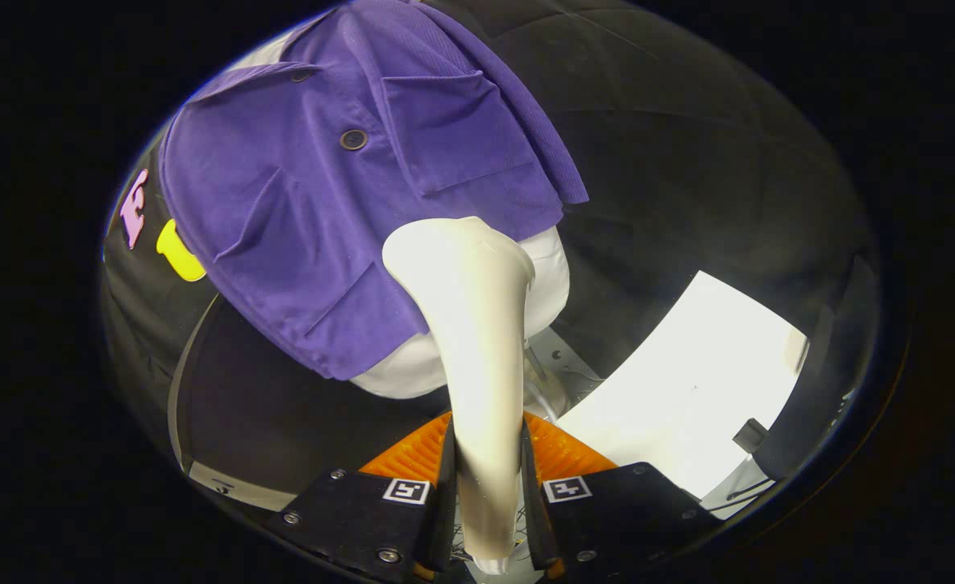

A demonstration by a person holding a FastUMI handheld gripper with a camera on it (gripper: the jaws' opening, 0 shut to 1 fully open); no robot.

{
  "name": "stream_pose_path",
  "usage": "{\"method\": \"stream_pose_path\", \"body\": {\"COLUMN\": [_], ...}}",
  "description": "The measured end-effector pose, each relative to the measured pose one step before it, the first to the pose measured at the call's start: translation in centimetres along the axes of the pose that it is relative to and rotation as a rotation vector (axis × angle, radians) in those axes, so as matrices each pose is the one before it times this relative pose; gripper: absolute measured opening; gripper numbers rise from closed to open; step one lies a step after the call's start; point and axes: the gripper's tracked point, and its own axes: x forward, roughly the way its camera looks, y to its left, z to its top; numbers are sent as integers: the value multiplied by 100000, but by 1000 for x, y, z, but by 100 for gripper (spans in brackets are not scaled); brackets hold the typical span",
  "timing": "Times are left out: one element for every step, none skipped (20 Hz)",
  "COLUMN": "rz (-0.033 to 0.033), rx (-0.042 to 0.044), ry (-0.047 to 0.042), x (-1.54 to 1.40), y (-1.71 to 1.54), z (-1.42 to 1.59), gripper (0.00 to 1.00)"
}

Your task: Iron the clothes twice with a garment steamer, once on the left side and once on the right side.

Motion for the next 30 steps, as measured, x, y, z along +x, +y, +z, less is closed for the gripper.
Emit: {"method": "stream_pose_path", "body": {"rz": [2148,2000,1946,1939,1955,1988,2140,2407,2322,1900,1880,1751,1936,1806,1722,1239,1101,1064,1210,968,574,988,981,1202,626,193,513,769,408,569], "rx": [-1341,-1773,-2088,-2197,-2095,-1835,-1695,-1241,-1210,-906,-1224,-1506,-1303,-843,-911,-1230,-1621,-1732,-1534,-1303,-1242,-1049,-494,-1124,-997,-797,-633,-749,-262,-338], "ry": [-579,-572,-531,-673,-444,-352,-392,-413,-50,-680,-917,-720,-1696,-1261,-1180,-863,-892,-52,-730,-467,471,-276,-632,186,-683,-354,345,-11,-122,946], "x": [-1046,-1053,-1230,-1183,-1171,-1262,-1135,-1105,-1016,-1161,-1107,-1115,-950,-1029,-932,-858,-848,-571,-569,-553,-577,-349,-373,-326,-206,-188,-126,80,-212,-130], "y": [791,851,941,1012,903,1007,899,1022,1061,1024,921,928,940,1077,966,877,912,901,869,803,673,819,612,591,428,399,382,506,130,192], "z": [-337,-419,-434,-375,-498,-463,-549,-477,-460,-333,-234,-224,-156,-211,-291,-203,-285,-386,-278,-193,-262,-155,-41,-79,155,9,-170,-66,-158,-267], "gripper": [36,36,37,37,37,36,36,36,36,36,36,37,37,36,36,36,36,36,36,36,37,36,36,37,36,37,37,36,36,37]}}
